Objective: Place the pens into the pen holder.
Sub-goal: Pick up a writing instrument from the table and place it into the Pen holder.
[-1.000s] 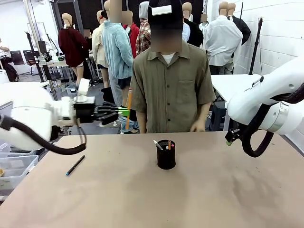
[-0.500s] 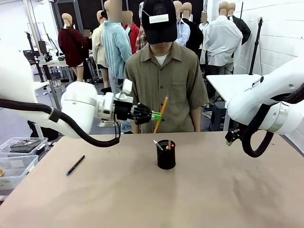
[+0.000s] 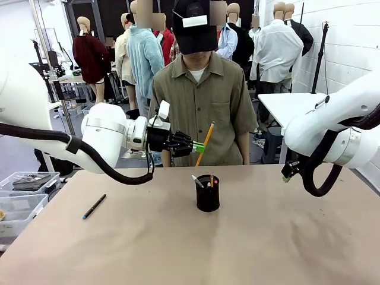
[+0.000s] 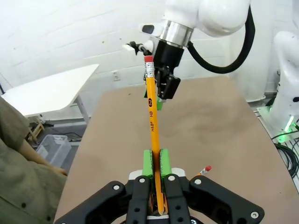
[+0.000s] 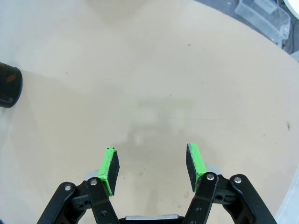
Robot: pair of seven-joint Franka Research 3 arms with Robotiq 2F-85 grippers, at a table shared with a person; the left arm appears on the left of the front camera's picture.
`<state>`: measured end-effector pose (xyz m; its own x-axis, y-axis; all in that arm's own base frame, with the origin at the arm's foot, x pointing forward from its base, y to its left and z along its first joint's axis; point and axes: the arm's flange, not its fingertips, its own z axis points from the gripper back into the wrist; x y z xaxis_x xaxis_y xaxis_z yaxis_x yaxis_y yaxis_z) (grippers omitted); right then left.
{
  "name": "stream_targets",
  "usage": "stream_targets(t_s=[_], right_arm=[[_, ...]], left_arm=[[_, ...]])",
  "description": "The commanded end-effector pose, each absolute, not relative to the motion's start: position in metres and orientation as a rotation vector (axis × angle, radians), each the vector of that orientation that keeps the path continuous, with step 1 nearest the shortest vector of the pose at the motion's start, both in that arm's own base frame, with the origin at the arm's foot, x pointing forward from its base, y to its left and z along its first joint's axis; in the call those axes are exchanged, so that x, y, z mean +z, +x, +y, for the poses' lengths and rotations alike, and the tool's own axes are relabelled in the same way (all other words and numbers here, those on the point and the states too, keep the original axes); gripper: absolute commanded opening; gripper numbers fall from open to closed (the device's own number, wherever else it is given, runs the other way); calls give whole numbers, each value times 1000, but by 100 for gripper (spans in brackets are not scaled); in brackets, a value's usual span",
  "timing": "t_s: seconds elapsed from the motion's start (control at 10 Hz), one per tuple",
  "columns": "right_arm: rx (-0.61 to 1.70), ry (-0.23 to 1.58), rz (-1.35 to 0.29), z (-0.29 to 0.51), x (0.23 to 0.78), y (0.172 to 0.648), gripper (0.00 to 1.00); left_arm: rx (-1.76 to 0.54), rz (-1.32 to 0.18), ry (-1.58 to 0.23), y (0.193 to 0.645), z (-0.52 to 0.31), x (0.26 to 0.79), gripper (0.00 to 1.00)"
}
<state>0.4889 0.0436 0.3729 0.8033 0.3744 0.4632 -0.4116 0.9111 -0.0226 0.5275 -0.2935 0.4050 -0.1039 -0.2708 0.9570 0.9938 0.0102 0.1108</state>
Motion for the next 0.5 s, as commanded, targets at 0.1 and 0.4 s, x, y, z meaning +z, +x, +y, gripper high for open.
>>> stream_targets(t_s=[0.1, 0.4], right_arm=[[428, 99, -487, 41, 371, 488, 73], [428, 99, -487, 41, 371, 488, 73]], left_arm=[[-1437, -1075, -989, 552, -305, 387, 0], [-1428, -1057, -1077, 572, -307, 371, 0]])
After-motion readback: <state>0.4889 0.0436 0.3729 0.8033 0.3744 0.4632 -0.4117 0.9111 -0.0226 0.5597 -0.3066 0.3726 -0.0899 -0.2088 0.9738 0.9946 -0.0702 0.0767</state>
